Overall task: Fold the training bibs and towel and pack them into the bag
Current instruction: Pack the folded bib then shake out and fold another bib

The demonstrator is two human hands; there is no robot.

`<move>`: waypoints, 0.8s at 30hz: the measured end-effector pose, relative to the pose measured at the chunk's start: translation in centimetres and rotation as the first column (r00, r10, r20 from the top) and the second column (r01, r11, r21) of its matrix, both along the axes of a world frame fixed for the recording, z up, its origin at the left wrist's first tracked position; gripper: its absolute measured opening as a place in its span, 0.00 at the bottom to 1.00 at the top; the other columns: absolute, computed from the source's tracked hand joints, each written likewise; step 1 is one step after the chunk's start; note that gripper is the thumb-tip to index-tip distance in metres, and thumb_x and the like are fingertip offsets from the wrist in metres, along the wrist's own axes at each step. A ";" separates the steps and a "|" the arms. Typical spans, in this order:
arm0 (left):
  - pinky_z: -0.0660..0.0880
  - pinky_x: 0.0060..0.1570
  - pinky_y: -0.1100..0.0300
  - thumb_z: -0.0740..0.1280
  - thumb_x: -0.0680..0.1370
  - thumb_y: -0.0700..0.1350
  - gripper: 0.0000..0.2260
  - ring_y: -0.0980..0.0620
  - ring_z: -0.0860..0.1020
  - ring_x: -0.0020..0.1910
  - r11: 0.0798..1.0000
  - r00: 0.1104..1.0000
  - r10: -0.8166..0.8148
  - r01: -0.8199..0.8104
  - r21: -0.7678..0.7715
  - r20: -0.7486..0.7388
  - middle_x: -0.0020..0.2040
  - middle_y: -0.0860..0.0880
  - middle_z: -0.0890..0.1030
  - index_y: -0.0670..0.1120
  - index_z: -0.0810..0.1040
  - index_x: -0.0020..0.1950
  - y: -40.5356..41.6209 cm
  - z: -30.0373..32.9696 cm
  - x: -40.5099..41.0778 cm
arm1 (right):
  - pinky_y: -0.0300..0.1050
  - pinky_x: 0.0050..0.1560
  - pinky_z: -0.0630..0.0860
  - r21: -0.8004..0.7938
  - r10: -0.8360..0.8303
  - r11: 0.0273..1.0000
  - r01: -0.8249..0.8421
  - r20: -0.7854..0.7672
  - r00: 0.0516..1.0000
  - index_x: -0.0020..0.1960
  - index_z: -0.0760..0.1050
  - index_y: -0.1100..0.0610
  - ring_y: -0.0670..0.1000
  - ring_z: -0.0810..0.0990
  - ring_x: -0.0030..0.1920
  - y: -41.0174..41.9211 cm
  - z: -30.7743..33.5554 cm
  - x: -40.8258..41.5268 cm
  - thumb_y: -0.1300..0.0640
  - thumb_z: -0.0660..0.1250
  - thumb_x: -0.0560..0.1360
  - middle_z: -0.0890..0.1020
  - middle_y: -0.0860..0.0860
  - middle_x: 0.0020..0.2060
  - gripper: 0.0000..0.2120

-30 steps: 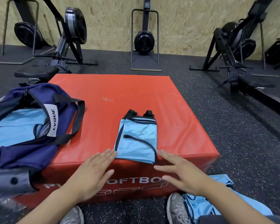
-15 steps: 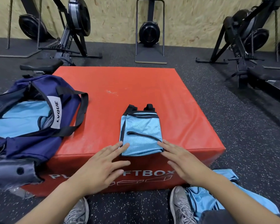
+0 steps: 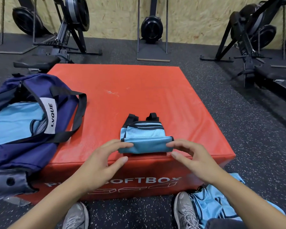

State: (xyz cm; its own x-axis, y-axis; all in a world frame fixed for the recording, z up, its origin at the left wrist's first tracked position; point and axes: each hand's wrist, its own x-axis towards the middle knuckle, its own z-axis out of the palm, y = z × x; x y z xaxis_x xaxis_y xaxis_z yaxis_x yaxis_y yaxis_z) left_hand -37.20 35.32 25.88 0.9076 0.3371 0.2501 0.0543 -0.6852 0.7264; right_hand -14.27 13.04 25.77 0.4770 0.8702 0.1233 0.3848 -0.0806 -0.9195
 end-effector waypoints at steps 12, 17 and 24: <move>0.68 0.48 0.74 0.68 0.79 0.37 0.19 0.69 0.73 0.43 0.957 0.966 0.258 -0.258 -0.134 -0.016 0.50 0.70 0.77 0.60 0.79 0.63 1.5 -2.2 5.3 | 0.35 0.48 0.75 -0.051 -0.260 0.965 0.258 -0.032 0.965 0.52 0.83 0.45 0.43 0.79 0.42 6.2 -1.7 2.1 0.62 0.71 0.77 0.85 0.39 0.44 0.12; 0.66 0.48 0.76 0.67 0.80 0.38 0.15 0.68 0.73 0.47 0.952 0.955 0.296 -0.298 -0.075 -0.028 0.53 0.59 0.73 0.57 0.82 0.59 1.3 -3.0 6.4 | 0.30 0.45 0.70 -0.120 -0.292 0.941 0.318 0.193 0.937 0.51 0.82 0.39 0.43 0.76 0.42 7.0 -3.0 2.3 0.59 0.71 0.76 0.77 0.42 0.41 0.14; 0.57 0.75 0.46 0.68 0.80 0.51 0.11 0.51 0.59 0.76 0.928 0.912 0.372 -0.372 0.031 -0.171 0.73 0.54 0.68 0.68 0.80 0.57 1.5 -3.7 6.0 | 0.46 0.72 0.60 -0.271 -0.200 0.916 0.295 0.330 0.923 0.57 0.80 0.34 0.47 0.66 0.69 7.1 -2.4 1.8 0.52 0.69 0.78 0.74 0.41 0.67 0.13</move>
State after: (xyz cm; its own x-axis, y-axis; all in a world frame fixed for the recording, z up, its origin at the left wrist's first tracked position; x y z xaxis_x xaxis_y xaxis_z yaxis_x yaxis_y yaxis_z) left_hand -31.15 36.83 22.20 0.7451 0.6591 0.1017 0.4280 -0.5896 0.6850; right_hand -12.44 20.12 23.35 0.6664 0.7449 0.0333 0.5594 -0.4700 -0.6827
